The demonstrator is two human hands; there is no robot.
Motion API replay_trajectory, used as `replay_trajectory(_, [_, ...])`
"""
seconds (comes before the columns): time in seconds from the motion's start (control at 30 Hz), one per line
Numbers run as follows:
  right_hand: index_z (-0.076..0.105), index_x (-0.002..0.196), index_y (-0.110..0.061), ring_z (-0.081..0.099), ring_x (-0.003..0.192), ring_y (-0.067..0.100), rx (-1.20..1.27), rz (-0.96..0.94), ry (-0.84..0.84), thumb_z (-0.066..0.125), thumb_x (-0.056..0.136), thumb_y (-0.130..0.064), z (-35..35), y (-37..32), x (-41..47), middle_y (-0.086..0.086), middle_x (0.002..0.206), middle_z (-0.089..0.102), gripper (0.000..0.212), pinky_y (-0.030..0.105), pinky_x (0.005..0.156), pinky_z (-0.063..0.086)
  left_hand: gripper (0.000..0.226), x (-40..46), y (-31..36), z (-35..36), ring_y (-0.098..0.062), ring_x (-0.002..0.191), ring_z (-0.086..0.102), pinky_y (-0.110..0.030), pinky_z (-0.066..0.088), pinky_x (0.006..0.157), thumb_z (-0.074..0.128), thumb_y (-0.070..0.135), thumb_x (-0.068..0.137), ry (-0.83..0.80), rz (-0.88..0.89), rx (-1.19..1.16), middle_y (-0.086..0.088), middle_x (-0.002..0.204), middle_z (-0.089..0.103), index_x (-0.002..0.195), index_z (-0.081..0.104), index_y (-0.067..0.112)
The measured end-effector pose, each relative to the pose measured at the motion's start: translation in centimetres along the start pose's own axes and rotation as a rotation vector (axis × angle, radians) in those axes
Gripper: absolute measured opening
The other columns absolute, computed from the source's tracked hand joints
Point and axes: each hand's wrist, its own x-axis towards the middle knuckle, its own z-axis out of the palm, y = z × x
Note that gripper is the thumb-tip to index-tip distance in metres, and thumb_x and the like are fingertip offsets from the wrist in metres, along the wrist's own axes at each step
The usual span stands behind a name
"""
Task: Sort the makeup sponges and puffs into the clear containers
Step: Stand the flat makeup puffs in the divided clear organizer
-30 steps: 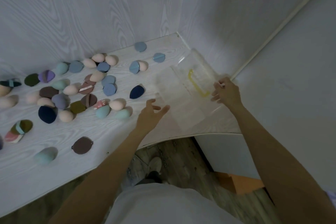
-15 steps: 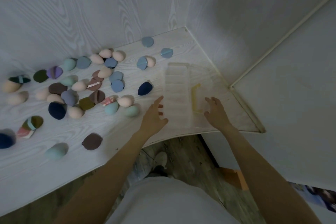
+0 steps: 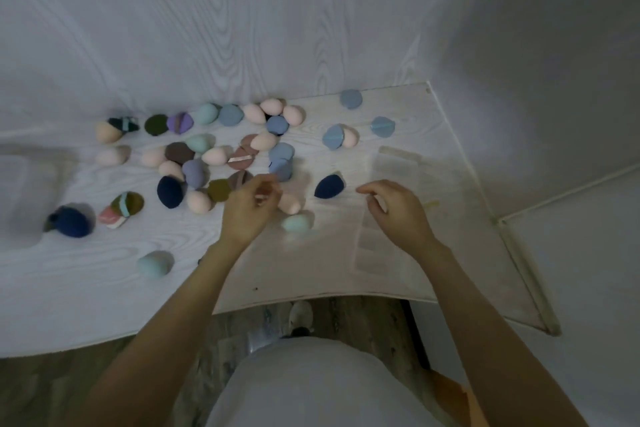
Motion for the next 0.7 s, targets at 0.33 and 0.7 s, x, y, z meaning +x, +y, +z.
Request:
replay_trajectory(0.33, [0.051, 0.129, -0.010, 0.043, 0.116, 0.032, -0.236, 0.047, -0.102, 0.050, 0.094, -0.022, 4.5, 1.2, 14.8, 0.014, 0.132, 0.046, 0.037, 0.039, 0.093, 0.038, 0.045, 10.6, -4.4, 1.6, -0.036, 0.125, 0.044, -0.037, 0.035, 0.101, 0.059, 0.003, 0.087, -0.372, 0.225, 0.328, -0.019, 0.139, 0.044, 0.131, 0.050, 0.003])
replay_trajectory(0.7, [0.064, 0.080, -0.003, 0.051, 0.079, 0.030, -0.523, -0.033, -0.152, 0.065, 0.073, 0.009, 9.0, 2.8, 17.2, 0.016, 0.085, 0.056, 0.014, 0.035, 0.061, 0.039, 0.019, 10.3, -5.4, 1.2, -0.041, 0.089, 0.059, -0.037, 0.045, 0.061, 0.070, 0.004, 0.074, -0.289, 0.261, 0.444, -0.023, 0.116, 0.056, 0.091, 0.063, 0.000])
